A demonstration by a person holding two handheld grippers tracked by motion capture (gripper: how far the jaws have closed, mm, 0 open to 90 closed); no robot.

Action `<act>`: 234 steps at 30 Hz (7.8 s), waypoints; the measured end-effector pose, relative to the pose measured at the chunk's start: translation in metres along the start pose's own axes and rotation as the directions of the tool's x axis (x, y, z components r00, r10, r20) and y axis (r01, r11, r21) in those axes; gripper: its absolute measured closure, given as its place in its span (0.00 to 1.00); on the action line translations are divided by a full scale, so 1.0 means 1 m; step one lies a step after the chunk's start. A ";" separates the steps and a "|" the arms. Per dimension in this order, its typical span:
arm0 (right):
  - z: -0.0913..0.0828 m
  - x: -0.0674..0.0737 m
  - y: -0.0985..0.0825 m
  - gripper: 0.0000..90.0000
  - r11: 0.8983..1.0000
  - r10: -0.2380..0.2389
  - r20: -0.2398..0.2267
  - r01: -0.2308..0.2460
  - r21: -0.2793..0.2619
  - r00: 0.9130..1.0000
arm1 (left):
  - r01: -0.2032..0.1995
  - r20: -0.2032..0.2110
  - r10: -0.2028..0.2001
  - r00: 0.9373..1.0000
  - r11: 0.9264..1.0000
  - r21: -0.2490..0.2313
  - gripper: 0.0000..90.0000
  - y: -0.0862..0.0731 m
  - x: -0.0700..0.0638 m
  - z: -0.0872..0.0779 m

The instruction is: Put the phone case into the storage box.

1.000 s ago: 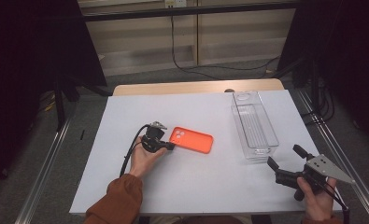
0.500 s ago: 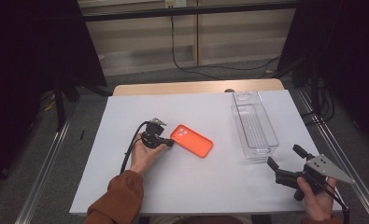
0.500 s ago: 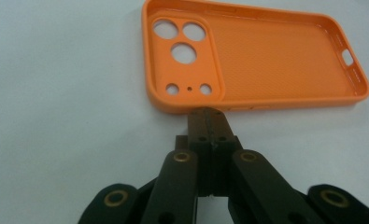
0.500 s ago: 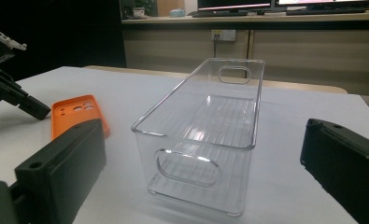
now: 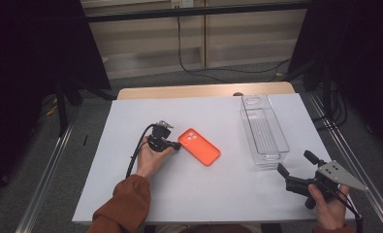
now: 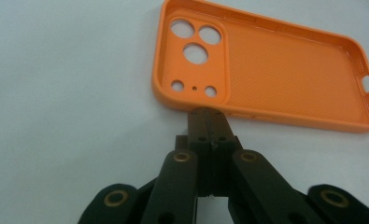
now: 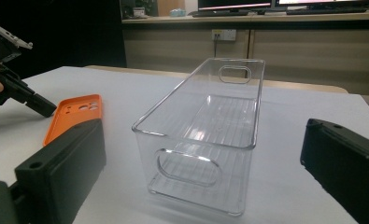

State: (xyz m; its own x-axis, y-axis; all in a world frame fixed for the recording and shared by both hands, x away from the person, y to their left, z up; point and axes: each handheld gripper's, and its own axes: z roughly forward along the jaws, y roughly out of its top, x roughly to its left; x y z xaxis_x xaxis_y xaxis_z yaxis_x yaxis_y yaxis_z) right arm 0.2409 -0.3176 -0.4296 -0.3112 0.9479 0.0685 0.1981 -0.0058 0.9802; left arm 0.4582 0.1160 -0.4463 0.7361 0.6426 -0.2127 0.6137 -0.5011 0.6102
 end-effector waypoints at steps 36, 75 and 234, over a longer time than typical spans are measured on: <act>0.000 0.000 0.000 0.00 1.000 0.001 0.000 -0.001 0.000 1.000 | -0.010 -0.066 0.009 0.998 1.000 -0.013 1.00 0.021 0.002 0.016; 0.000 0.000 0.000 0.00 1.000 0.003 -0.004 -0.003 0.000 1.000 | -0.039 -0.111 0.037 0.993 0.999 -0.023 1.00 0.045 0.007 0.035; -0.001 0.000 0.000 0.00 1.000 0.007 -0.005 -0.007 0.001 1.000 | 0.007 -0.035 -0.007 0.999 1.000 0.001 0.06 0.042 -0.036 0.022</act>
State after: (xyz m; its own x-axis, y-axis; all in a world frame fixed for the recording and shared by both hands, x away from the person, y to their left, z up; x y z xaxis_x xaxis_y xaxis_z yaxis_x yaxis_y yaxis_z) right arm 0.2402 -0.3177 -0.4294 -0.3142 0.9463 0.0761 0.2013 -0.0120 0.9794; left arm 0.4638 0.0596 -0.4298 0.7216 0.6657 -0.1903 0.6190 -0.4971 0.6081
